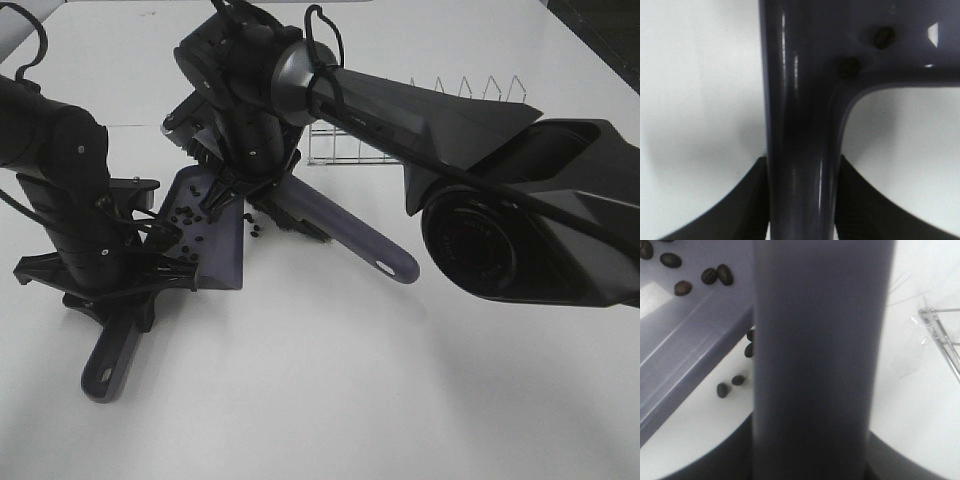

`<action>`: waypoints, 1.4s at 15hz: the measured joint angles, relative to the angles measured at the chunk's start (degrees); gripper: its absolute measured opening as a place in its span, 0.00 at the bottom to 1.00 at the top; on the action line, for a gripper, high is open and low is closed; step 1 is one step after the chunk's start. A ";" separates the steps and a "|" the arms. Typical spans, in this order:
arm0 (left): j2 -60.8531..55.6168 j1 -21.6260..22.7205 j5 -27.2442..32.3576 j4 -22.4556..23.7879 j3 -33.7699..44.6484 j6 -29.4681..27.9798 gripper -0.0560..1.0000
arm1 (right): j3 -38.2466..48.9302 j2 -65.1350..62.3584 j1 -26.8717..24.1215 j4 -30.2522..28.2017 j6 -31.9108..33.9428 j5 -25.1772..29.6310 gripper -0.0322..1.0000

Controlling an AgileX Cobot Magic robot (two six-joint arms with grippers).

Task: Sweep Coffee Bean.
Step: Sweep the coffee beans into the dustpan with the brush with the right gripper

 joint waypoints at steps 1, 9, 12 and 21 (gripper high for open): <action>0.00 0.00 0.06 0.00 0.00 0.06 0.38 | -0.06 -0.69 -0.06 -0.52 0.00 0.00 0.31; 0.00 0.00 0.06 0.00 0.00 0.06 0.38 | -0.11 -4.93 -10.49 0.06 0.63 0.00 0.31; 0.00 0.00 0.06 0.00 0.00 0.11 0.38 | -0.11 -4.58 -13.01 0.46 0.52 0.06 0.31; 0.00 0.00 0.00 -0.40 0.00 0.11 0.38 | -0.17 -0.46 -13.06 16.90 2.41 0.40 0.31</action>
